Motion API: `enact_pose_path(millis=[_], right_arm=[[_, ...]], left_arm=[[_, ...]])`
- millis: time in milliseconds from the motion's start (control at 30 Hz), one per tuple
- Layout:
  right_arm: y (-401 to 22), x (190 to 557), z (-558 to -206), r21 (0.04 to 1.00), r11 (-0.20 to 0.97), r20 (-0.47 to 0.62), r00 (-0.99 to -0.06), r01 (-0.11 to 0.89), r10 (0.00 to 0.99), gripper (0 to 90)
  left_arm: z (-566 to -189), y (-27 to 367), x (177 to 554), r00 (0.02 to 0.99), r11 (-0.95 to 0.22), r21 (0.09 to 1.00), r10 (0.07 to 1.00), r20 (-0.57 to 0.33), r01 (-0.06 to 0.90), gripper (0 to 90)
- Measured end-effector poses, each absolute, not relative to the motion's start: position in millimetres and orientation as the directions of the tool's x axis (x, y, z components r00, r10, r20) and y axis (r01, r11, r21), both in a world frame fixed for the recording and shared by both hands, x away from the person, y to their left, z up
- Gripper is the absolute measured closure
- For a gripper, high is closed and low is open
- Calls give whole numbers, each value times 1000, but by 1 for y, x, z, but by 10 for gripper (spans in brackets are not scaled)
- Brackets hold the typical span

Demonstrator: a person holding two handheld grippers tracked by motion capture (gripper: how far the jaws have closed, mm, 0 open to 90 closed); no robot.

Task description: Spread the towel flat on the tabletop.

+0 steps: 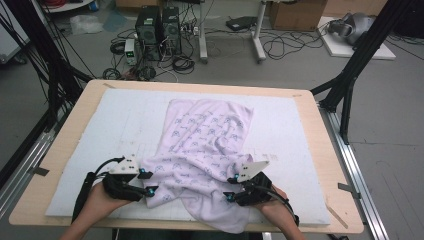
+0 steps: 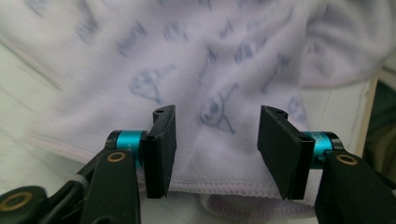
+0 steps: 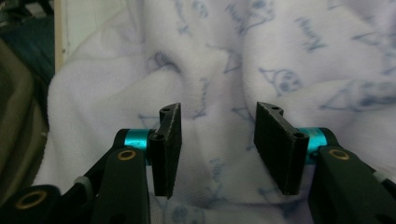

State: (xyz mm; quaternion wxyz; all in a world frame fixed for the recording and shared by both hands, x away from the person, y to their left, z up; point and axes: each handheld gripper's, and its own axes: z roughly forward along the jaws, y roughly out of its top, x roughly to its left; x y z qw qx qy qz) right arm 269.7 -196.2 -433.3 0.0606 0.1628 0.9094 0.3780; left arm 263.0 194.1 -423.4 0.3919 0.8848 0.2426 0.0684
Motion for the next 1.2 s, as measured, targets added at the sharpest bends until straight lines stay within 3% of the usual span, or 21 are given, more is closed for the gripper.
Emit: enact_pose_path(millis=[67, 133, 167, 233, 467, 633, 800, 933, 1067, 1200], right_arm=[[-191, 270, -438, 682, 690, 13, -947, 242, 320, 560], [-189, 271, -440, 692, 682, 12, -949, 236, 316, 607], [-188, 271, -440, 691, 681, 18, -948, 241, 317, 674], [-187, 271, -437, 678, 697, 15, -953, 233, 303, 859], [-204, 288, -400, 704, 675, -55, -931, 221, 362, 877], [-208, 318, -382, 703, 669, -91, -902, 242, 422, 877], [-203, 354, -405, 655, 676, -34, -881, 337, 473, 876], [-206, 367, -413, 672, 638, 13, -868, 376, 497, 846], [-216, 358, -400, 709, 605, 0, -858, 362, 514, 777], [-221, 335, -384, 735, 595, -24, -864, 325, 502, 712]], left_arm=[[-435, 188, 264, 889, -614, 698, 452, -72, 368, 558], [-438, 190, 265, 895, -598, 719, 439, -77, 355, 745], [-437, 189, 267, 896, -599, 716, 435, -85, 359, 813], [-432, 191, 269, 901, -604, 712, 423, -94, 358, 829], [-401, 210, 290, 858, -500, 778, 504, -95, 380, 833], [-404, 203, 321, 815, -463, 772, 567, -120, 436, 820], [-422, 196, 355, 769, -451, 733, 620, -152, 509, 809], [-422, 207, 361, 729, -396, 735, 657, -192, 551, 623], [-404, 220, 345, 745, -366, 785, 643, -175, 500, 525], [-387, 221, 321, 799, -409, 807, 589, -123, 426, 474]])
